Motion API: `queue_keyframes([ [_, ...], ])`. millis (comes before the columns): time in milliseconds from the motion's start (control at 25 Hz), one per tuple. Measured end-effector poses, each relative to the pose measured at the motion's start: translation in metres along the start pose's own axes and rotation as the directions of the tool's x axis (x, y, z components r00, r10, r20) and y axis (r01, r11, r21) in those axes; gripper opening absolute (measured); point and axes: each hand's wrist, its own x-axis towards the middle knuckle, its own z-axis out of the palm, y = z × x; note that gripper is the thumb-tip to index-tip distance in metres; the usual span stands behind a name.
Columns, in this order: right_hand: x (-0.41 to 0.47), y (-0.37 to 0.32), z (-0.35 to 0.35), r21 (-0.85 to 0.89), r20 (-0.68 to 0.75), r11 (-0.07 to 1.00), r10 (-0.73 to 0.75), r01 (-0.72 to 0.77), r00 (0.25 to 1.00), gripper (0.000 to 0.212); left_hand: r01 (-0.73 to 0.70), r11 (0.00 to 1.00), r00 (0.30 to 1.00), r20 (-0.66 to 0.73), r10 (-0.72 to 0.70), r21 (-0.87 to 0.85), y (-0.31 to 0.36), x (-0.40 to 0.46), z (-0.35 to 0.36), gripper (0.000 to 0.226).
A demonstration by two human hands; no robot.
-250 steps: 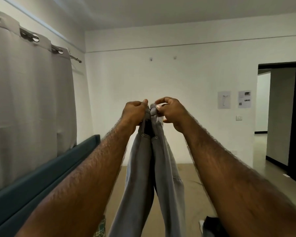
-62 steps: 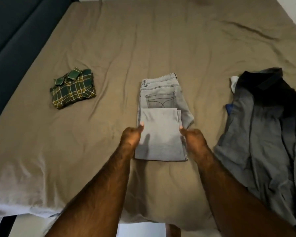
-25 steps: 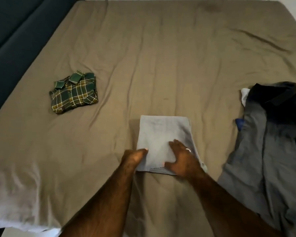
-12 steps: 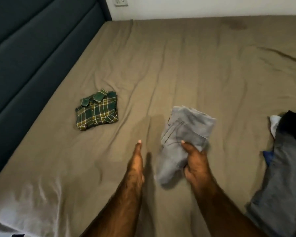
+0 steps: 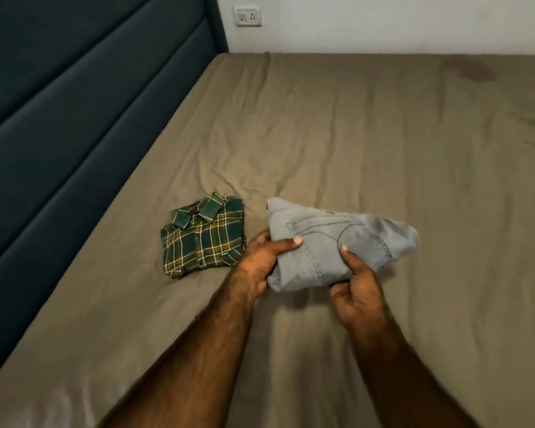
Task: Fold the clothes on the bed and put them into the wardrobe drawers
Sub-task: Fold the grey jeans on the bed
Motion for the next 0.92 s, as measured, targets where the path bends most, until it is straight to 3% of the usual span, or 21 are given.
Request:
queue_keyframes([
  [80,0.023,-0.002,0.024,0.008,0.097,0.999,-0.044,0.044,0.994,0.066,-0.086,0.996,0.996,0.022,0.086,0.017,0.033,0.026,-0.004,0.051],
  [160,0.049,0.003,0.033,-0.077,0.043,0.996,-0.030,0.034,0.999,0.059,-0.096,0.988,0.995,0.002,0.097,0.117,0.045,0.063,-0.015,0.062],
  [200,0.062,0.010,0.033,-0.167,-0.033,0.986,0.001,-0.007,0.999,0.052,-0.057,0.968,0.996,-0.057,0.073,0.246,0.041,0.082,-0.021,0.069],
  [240,0.078,0.023,0.024,-0.229,-0.153,0.970,0.043,-0.078,0.987,0.044,0.026,0.901,0.988,-0.149,0.043,0.433,0.028,0.107,-0.028,0.073],
  [280,0.086,0.036,0.003,-0.319,-0.279,0.941,0.021,-0.113,0.960,0.035,0.142,0.756,0.960,-0.276,0.053,0.639,0.014,0.116,-0.033,0.071],
  [320,0.091,0.047,-0.018,-0.540,-0.372,0.832,-0.098,-0.129,0.923,0.028,0.233,0.544,0.928,-0.351,0.123,0.806,-0.005,0.125,-0.040,0.068],
  [360,0.087,0.057,-0.035,-0.840,-0.304,0.537,-0.350,-0.076,0.886,0.025,0.258,0.308,0.911,-0.336,0.238,0.916,-0.022,0.125,-0.048,0.066],
  [400,0.089,0.065,-0.056,-0.992,-0.066,0.123,-0.543,0.002,0.837,0.025,0.176,0.090,0.910,-0.197,0.365,0.980,-0.039,0.129,-0.054,0.068],
  [440,0.089,0.070,-0.067,-0.975,0.192,-0.207,-0.586,0.083,0.787,0.026,0.037,-0.062,0.898,-0.006,0.441,0.997,-0.047,0.128,-0.057,0.072],
  [480,0.096,0.069,-0.068,-0.907,0.357,-0.393,-0.537,0.148,0.764,0.035,-0.113,-0.161,0.869,0.176,0.462,0.980,-0.057,0.136,-0.058,0.075],
  [520,0.116,0.065,-0.063,-0.849,0.470,-0.481,-0.496,0.219,0.730,0.048,-0.227,-0.218,0.843,0.304,0.444,0.949,-0.067,0.149,-0.060,0.078],
  [600,0.146,0.050,-0.044,-0.737,0.566,-0.627,-0.367,0.253,0.738,0.066,-0.327,-0.300,0.822,0.426,0.377,0.896,-0.078,0.164,-0.055,0.083],
  [680,0.177,0.041,-0.049,-0.646,0.567,-0.722,-0.236,0.248,0.789,0.074,-0.337,-0.324,0.826,0.443,0.350,0.884,-0.090,0.171,-0.055,0.084],
  [840,0.210,0.048,-0.090,-0.640,0.498,-0.731,-0.159,0.237,0.853,0.084,-0.324,-0.319,0.841,0.425,0.335,0.891,-0.112,0.191,-0.070,0.083],
  [920,0.216,0.057,-0.098,-0.638,0.512,-0.736,-0.184,0.228,0.839,0.084,-0.318,-0.316,0.839,0.421,0.346,0.894,-0.124,0.201,-0.073,0.084],
])
